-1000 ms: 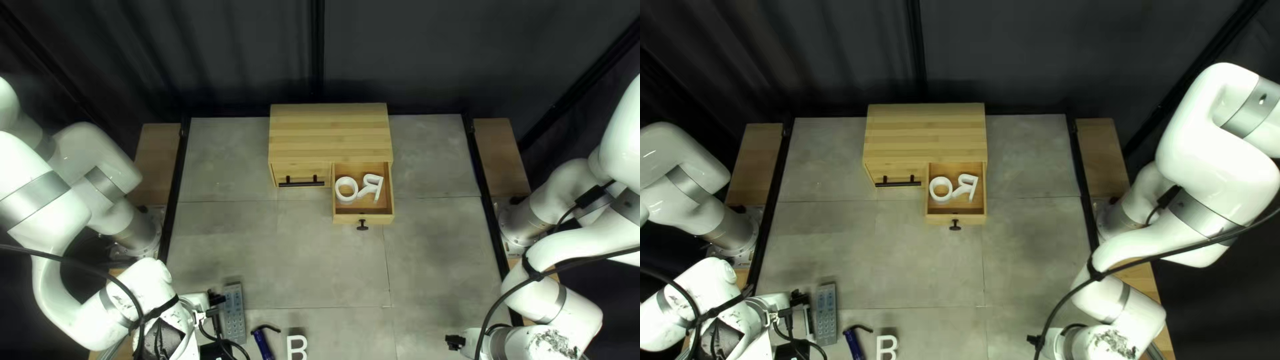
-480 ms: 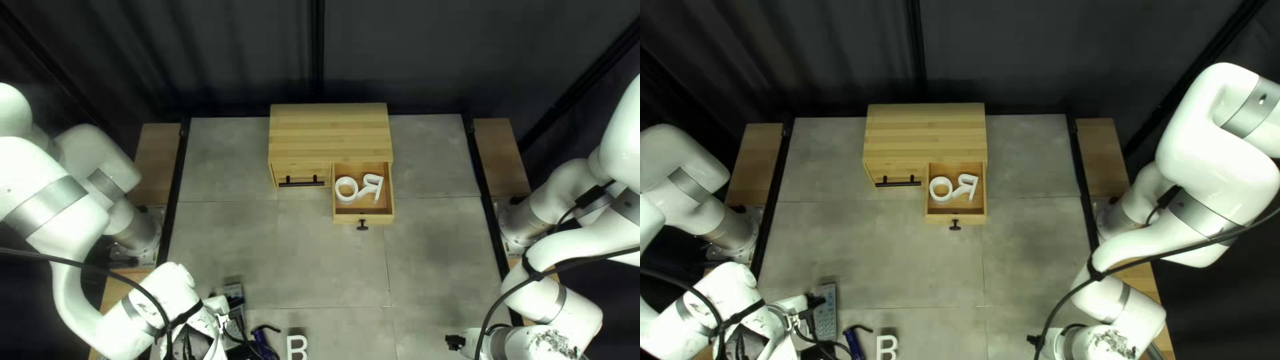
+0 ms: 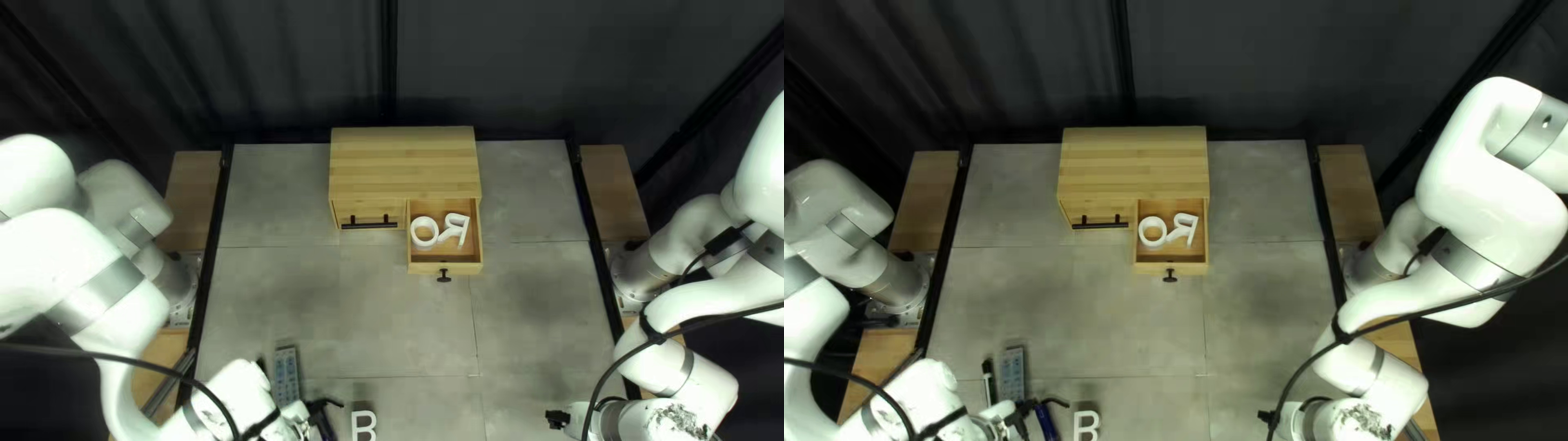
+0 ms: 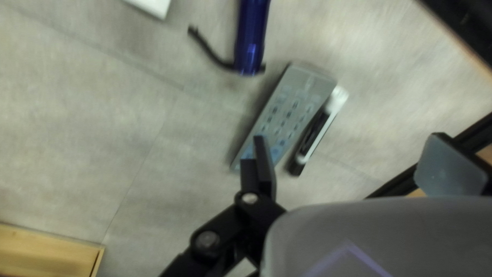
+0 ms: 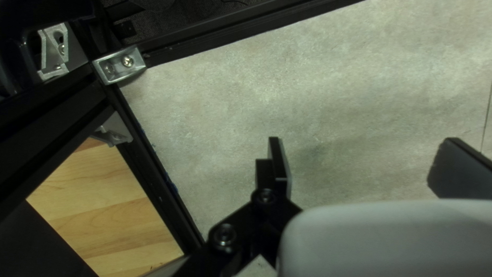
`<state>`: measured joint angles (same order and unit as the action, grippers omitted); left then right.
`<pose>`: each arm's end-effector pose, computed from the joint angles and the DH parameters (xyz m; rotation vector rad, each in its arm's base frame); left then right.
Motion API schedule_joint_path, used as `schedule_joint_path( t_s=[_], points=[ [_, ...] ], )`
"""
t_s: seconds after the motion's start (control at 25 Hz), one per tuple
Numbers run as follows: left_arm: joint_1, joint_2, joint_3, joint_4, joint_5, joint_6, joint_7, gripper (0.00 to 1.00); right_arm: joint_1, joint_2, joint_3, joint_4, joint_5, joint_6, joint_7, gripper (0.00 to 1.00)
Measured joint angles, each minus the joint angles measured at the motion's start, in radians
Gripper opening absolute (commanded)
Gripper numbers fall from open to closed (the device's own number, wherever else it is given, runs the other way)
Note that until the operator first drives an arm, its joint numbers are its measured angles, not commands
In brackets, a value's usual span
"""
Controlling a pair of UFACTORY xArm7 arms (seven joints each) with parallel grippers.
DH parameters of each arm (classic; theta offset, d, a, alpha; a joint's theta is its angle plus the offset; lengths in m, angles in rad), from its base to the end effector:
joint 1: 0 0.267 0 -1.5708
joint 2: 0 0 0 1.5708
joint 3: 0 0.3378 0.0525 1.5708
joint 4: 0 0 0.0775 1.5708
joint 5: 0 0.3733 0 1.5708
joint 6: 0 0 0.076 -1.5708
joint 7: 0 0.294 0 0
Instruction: Open drawers and place objects into drawer and close
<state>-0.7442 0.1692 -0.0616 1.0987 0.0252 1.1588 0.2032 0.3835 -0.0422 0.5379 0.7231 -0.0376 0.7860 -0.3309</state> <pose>0.3231 -0.3294 0.1265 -2.6561 1.4893 0.3291 0.2627 0.3299 0.0934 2.4781 1.8423 -0.0183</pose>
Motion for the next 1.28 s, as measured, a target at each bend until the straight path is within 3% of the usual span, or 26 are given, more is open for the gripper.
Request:
schedule_joint_path(
  t_s=[0.16, 0.28, 0.52, 0.8, 1.28],
  points=[
    [-0.005, 0.037, -0.004, 0.027, -0.005, -0.014, -0.008, 1.00, 0.000, 0.000, 0.000, 0.000, 0.000, 0.000, 0.000, 1.00],
    [-0.016, 0.079, -0.006, 0.031, 0.007, -0.106, -0.035, 1.00, 0.000, 0.000, 0.000, 0.000, 0.000, 0.000, 0.000, 1.00],
    [-0.044, 0.074, 0.010, -0.092, 0.053, -0.337, -0.178, 1.00, 0.000, 0.000, 0.000, 0.000, 0.000, 0.000, 0.000, 1.00],
    [-0.063, 0.102, 0.036, -0.090, 0.114, -0.382, -0.275, 1.00, 0.000, 0.000, 0.000, 0.000, 0.000, 0.000, 0.000, 1.00],
    [-0.033, 0.181, 0.047, -0.074, 0.138, -0.410, -0.188, 1.00, 0.000, 0.000, 0.000, 0.000, 0.000, 0.000, 0.000, 1.00]
  ],
)
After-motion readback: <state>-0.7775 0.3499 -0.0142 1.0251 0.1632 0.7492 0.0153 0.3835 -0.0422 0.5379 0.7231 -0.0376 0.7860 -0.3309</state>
